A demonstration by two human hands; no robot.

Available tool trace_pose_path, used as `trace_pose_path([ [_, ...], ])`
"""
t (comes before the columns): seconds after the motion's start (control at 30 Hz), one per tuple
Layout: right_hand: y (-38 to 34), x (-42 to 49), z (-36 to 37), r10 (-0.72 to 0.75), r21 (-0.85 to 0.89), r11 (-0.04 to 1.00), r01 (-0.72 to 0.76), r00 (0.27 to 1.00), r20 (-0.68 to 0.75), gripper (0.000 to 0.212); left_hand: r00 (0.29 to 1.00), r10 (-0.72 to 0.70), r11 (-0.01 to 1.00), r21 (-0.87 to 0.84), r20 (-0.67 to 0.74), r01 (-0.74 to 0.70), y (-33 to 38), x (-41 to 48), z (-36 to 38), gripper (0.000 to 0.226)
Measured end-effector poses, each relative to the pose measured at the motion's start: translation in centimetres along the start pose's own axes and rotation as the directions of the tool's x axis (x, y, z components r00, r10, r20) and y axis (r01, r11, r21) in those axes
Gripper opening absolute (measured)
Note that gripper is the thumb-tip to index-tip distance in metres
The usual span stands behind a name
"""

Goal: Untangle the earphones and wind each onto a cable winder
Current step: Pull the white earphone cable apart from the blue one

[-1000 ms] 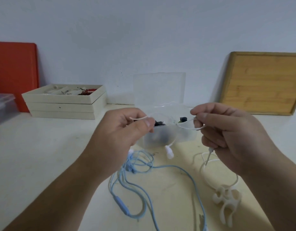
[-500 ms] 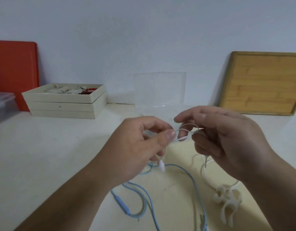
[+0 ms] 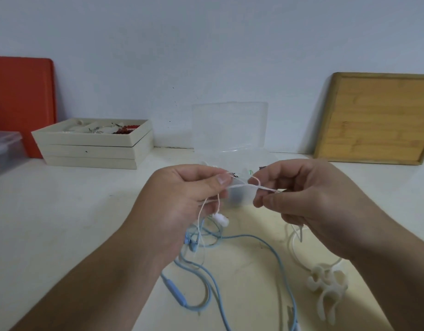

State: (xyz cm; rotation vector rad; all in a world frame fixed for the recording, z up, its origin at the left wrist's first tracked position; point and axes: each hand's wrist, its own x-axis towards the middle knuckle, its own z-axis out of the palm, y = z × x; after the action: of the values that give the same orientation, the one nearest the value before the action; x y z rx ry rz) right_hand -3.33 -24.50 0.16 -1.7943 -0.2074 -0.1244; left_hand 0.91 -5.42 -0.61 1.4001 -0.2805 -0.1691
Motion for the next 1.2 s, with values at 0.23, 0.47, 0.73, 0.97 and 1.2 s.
trace_pose_path([
  [0.23, 0.2, 0.0, -0.4, 0.019, -0.026, 0.999, -0.021, 0.997, -0.073, 0.023, 0.995, -0.063, 0.997, -0.056, -0.077, 0.059, 0.4, 0.2, -0.5, 0.027],
  [0.47, -0.5, -0.4, 0.6, 0.018, -0.165, 0.986, -0.029, 0.998, -0.066, 0.028, 1.0, -0.029, 0.997, 0.073, 0.001, 0.029, 0.1, -0.1, 0.2, 0.018],
  [0.73, 0.0, -0.1, 0.2, 0.081, -0.164, 0.982, -0.095, 0.993, -0.091, 0.021, 0.989, -0.144, 0.971, -0.199, -0.035, 0.134, 0.5, 0.2, 0.5, 0.017],
  [0.97, 0.4, 0.1, -0.1, 0.092, -0.1, 0.99, -0.104, 0.989, -0.119, 0.023, 0.987, -0.104, 0.935, -0.326, 0.122, 0.139, 1.3, -0.2, -0.3, 0.005],
  [1.2, 0.7, 0.5, -0.7, 0.069, -0.076, 0.992, -0.1, 0.939, -0.337, 0.024, 0.981, 0.073, 0.957, -0.288, 0.178, -0.019, 1.7, -0.3, -0.9, 0.022],
])
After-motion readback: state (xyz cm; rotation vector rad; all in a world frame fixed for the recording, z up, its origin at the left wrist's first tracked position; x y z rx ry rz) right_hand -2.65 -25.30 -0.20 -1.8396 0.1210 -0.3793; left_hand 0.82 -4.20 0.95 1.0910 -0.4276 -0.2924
